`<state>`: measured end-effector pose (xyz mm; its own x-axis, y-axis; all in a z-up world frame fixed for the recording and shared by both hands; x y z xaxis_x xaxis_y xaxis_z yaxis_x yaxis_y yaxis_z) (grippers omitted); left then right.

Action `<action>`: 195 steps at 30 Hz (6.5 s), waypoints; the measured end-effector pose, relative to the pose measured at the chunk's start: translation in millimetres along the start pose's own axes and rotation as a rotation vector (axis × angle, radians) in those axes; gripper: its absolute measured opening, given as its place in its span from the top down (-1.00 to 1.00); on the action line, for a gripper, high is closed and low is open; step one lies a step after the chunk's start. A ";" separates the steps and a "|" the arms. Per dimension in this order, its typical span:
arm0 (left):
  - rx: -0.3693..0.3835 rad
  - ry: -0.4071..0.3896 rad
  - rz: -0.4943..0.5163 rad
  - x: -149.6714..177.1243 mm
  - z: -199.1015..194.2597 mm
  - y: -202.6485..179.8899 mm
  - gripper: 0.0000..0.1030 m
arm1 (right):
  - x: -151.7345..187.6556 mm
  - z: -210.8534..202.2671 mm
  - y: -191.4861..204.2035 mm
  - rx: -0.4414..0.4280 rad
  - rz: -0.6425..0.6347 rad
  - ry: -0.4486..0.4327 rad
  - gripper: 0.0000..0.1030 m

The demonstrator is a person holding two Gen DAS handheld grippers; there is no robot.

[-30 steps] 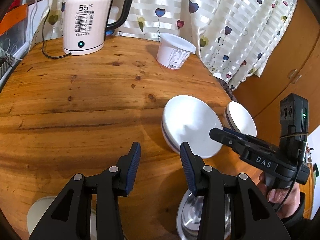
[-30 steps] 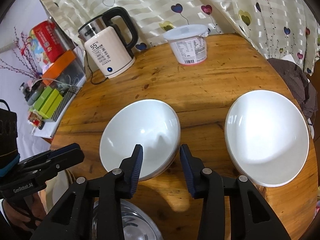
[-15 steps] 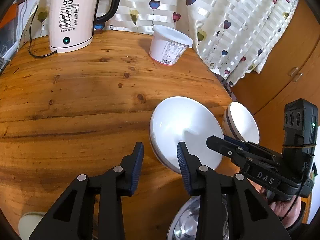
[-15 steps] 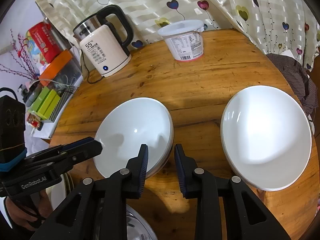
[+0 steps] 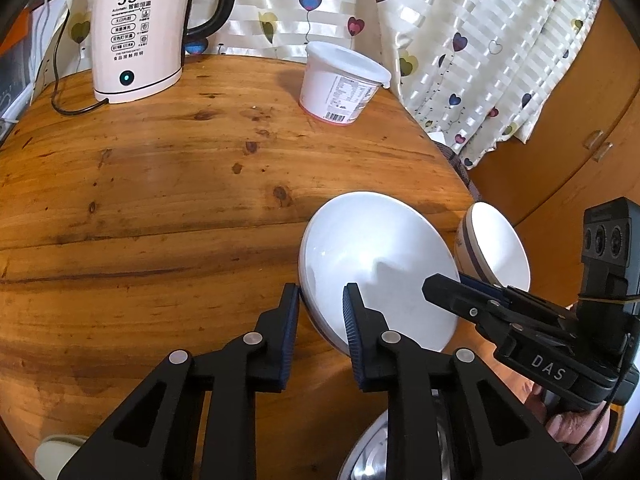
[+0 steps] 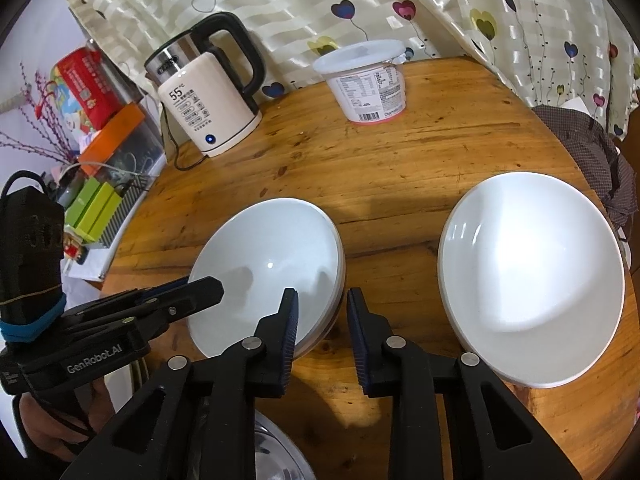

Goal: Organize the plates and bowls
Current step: 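Close the right gripper on the rim of the white bowl, then lift and carry the white bowl over the steel bowl with the right gripper, then lower the white bowl into the steel bowl with the right gripper, then open the right gripper and withdraw it from the nested bowls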

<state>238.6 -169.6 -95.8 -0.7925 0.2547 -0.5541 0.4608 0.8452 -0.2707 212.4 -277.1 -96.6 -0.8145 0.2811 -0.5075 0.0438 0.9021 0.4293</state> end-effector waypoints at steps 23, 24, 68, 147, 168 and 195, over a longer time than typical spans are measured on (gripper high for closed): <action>-0.006 -0.004 0.002 -1.2 0.8 -0.1 0.55 | -1.0 1.2 -0.9 0.008 0.008 -0.003 0.55; -0.006 -0.005 0.001 -1.4 0.4 0.0 0.55 | -1.0 1.1 -0.9 0.008 0.007 -0.003 0.55; -0.002 -0.077 0.036 42.7 -84.0 -37.8 0.55 | 42.9 -86.2 38.0 -0.008 -0.038 -0.063 0.55; -0.029 -0.052 0.019 93.2 -83.3 -41.6 0.55 | 92.8 -90.7 13.6 0.009 -0.036 0.002 0.50; -0.010 -0.080 0.075 82.8 -89.7 -61.8 0.55 | 79.5 -123.7 9.7 -0.117 -0.009 -0.113 0.18; 0.033 -0.098 0.118 89.0 -104.5 -87.1 0.55 | 63.1 -156.4 -23.3 -0.187 0.193 -0.226 -0.07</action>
<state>86.2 -171.4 -39.3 -0.6900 0.3032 -0.6572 0.5626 0.7959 -0.2235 69.5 -331.6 -21.7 -0.6520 0.5247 -0.5473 0.0610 0.7558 0.6519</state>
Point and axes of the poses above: each gripper's, at about its wrist camera, not at the fingertips, and z roughly the way its jaws point, y to its left, x to its underside, the point moved 10 cm from there along z, roughly the way its jaws point, and after that the axes turned 7 degrees about z, right-handed, at the moved point
